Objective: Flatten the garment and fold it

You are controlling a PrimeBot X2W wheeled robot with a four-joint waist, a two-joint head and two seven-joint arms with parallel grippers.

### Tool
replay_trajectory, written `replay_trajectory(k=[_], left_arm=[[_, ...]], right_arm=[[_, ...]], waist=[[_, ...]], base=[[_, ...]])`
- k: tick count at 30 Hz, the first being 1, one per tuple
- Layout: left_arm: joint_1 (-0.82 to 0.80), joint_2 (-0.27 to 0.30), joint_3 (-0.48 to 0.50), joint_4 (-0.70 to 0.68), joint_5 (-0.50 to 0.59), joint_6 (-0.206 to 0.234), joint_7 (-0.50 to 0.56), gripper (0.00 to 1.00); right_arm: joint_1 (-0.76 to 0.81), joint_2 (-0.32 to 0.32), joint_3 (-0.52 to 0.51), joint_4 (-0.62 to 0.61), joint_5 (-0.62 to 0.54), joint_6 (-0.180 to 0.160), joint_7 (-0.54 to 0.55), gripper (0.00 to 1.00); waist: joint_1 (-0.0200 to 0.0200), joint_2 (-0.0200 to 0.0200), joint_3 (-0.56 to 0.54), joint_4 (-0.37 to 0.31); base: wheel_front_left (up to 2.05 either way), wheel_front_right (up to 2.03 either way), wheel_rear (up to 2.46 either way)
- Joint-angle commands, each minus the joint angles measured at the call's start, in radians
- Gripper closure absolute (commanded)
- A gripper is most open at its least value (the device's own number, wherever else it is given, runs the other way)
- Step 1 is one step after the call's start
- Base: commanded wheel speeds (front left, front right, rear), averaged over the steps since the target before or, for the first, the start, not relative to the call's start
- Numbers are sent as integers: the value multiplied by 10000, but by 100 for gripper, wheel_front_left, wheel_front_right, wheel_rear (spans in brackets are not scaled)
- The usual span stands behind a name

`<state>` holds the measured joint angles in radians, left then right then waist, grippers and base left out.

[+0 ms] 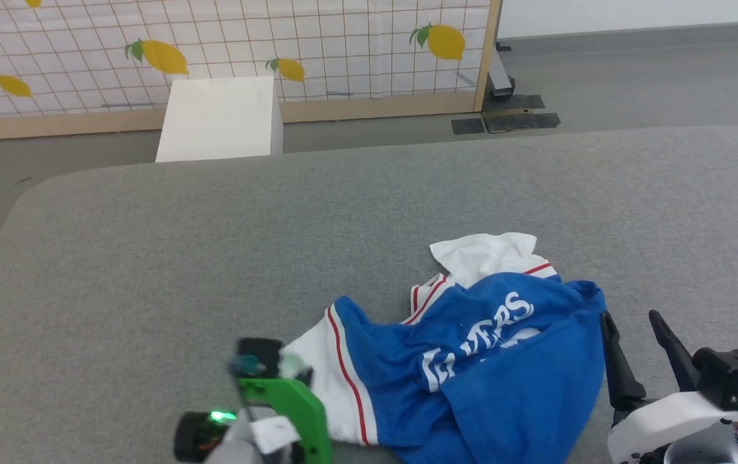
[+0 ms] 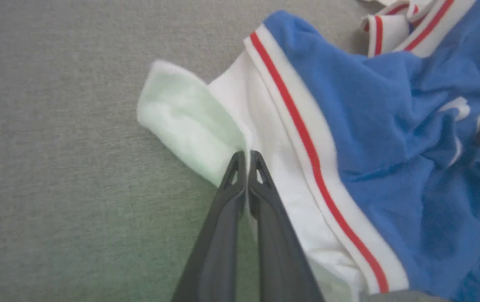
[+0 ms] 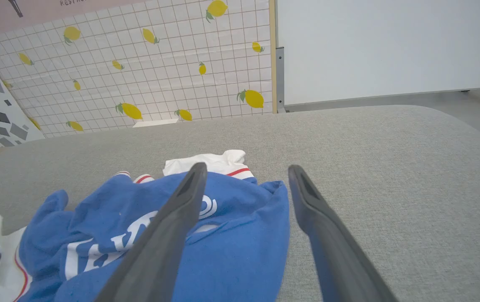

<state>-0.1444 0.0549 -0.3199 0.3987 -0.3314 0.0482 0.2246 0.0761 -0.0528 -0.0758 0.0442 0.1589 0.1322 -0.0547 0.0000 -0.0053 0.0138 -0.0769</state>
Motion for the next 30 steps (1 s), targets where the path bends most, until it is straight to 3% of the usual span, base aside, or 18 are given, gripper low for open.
replay_trajectory(k=[1, 8, 14, 19, 20, 21, 22, 27, 30], left_arm=[[-91, 129, 246, -130, -136, 152, -284, 100], [307, 644, 1944, -791, -781, 923, -1761, 100], [1059, 968, 2782, -740, -1243, 1315, -1847, 100], [1466, 885, 3055, -449, -1644, 1560, -1373, 100], [1476, 829, 3099, -519, -1737, 1507, -1485, 65], [1476, 769, 3133, -609, -1825, 1422, -1645, 6], [1474, 688, 3178, -736, -1940, 1289, -1911, 0], [1247, 474, 3171, -1430, -1873, 489, -4181, 0], [941, 438, 3098, -1642, -1497, 179, -4731, 0]], right_arm=[[-68, 25, -15, 6, 62, -15, -86, 0], [-122, 25, -80, -30, 73, -15, -54, 0], [-217, 26, -63, -44, 121, -15, -1, 0], [-300, 26, -56, -3, 76, -15, 247, 0], [-350, 26, -71, 21, 61, -15, 304, 0], [-406, 26, -89, 42, 26, -15, 359, 0], [-513, 26, -81, 60, -44, -15, 420, 0], [-1755, 26, -125, 482, -347, -15, 751, 0], [-2691, 26, -225, 1192, -529, -15, 1065, 0]], waist=[[0, 53, 30, 32], [0, 53, 69, 287], [0, 53, 154, 552], [0, 53, 253, 732], [0, 53, 281, 770], [0, 53, 308, 809], [0, 53, 338, 844], [0, 53, 708, 1060], [0, 53, 973, 1238]], base=[[0, 0, 0], [0, 0, 0], [0, 0, 0], [0, 0, 0], [0, 0, 0], [0, 0, 0], [0, 0, 0], [0, 0, 0], [0, 0, 0]])
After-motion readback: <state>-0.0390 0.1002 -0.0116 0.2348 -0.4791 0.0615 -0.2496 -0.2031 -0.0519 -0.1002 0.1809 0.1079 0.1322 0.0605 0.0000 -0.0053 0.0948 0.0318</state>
